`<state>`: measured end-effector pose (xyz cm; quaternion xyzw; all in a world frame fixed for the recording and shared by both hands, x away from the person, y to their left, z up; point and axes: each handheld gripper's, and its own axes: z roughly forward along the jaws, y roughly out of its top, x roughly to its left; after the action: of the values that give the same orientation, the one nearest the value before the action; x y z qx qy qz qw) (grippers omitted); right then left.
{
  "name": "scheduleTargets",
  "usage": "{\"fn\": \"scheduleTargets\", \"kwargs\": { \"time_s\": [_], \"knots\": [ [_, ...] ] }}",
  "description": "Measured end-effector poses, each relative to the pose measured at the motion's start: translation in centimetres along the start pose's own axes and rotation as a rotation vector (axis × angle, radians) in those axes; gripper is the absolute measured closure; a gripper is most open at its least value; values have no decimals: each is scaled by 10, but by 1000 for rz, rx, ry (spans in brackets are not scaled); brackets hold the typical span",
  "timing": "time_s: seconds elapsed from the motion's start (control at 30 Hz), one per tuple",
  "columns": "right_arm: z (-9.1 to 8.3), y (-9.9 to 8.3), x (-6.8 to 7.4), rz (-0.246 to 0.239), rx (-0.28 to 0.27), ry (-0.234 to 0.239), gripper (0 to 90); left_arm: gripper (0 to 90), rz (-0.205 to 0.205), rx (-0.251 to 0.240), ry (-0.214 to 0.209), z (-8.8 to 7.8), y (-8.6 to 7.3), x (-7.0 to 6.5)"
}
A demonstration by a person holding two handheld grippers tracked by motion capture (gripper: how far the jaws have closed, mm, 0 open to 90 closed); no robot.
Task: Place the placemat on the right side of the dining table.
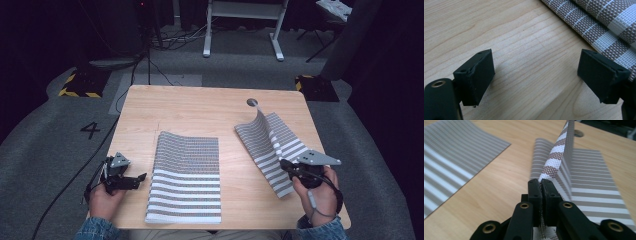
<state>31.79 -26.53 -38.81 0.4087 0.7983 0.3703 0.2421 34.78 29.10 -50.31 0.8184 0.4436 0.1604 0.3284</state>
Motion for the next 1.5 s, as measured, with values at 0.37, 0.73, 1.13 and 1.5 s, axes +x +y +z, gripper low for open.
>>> {"fn": "scheduleTargets", "kwargs": {
  "time_s": [0.37,0.73,1.13,1.5],
  "knots": [
    [29,-12,47,-19,70,216,862,143,0,0,0,0,0,0],
    [33,-15,83,-58,110,387,838,143,0,0,0,0,0,0],
    [15,-2,55,16,-30,282,473,143,0,0,1,0,0,0],
    [16,-29,-29,223,60,-52,328,143,0,0,0,0,0,0]
  ]
}}
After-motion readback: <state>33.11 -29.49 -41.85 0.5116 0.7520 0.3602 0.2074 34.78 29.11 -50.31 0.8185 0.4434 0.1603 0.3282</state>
